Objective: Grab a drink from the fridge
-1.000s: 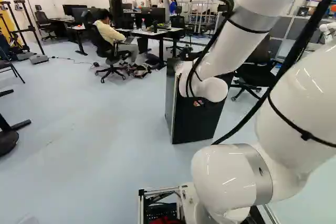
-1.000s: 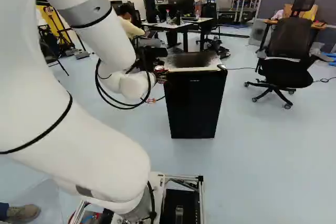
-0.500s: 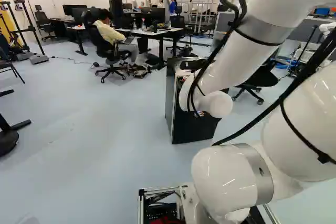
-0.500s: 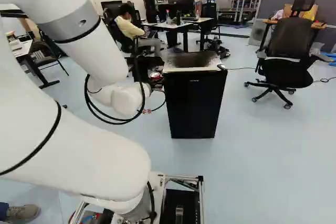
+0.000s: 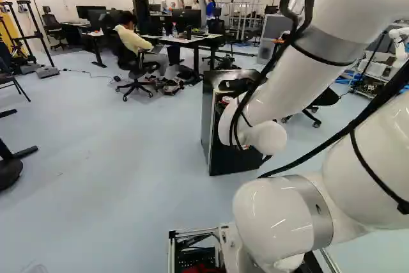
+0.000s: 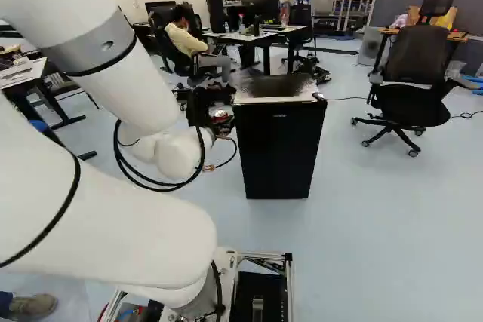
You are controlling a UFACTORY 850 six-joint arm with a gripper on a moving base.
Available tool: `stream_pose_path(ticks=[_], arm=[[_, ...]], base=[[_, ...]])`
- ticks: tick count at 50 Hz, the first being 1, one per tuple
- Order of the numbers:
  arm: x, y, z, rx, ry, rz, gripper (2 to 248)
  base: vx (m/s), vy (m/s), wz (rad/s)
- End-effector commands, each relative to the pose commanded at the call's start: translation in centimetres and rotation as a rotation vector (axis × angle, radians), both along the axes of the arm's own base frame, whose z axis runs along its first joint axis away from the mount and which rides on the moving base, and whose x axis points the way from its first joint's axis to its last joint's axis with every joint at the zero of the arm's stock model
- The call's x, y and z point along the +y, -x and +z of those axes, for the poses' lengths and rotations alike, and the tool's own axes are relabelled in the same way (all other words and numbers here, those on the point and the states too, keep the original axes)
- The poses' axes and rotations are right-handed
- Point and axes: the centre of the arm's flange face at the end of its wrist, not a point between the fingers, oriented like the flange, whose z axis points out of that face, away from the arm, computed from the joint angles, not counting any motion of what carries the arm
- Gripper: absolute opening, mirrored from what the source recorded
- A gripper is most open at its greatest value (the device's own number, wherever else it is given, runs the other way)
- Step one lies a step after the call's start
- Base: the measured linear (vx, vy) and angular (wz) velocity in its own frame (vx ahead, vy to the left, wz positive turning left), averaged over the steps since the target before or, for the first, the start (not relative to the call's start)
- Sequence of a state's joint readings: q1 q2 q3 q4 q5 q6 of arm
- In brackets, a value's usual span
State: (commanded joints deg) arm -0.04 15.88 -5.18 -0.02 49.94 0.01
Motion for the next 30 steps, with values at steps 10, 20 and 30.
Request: stream_pose_path(ticks=[10, 20, 30], arm=[[0.02, 0.11, -0.05, 0.0, 0.0, 0.001, 100], [0.02, 0.11, -0.05, 0.0, 0.0, 0.001, 100], [0.02, 0.11, -0.05, 0.0, 0.0, 0.001, 100]], base=[[0.0, 0.0, 0.0], [0.0, 0.0, 0.0], [0.0, 0.0, 0.0]])
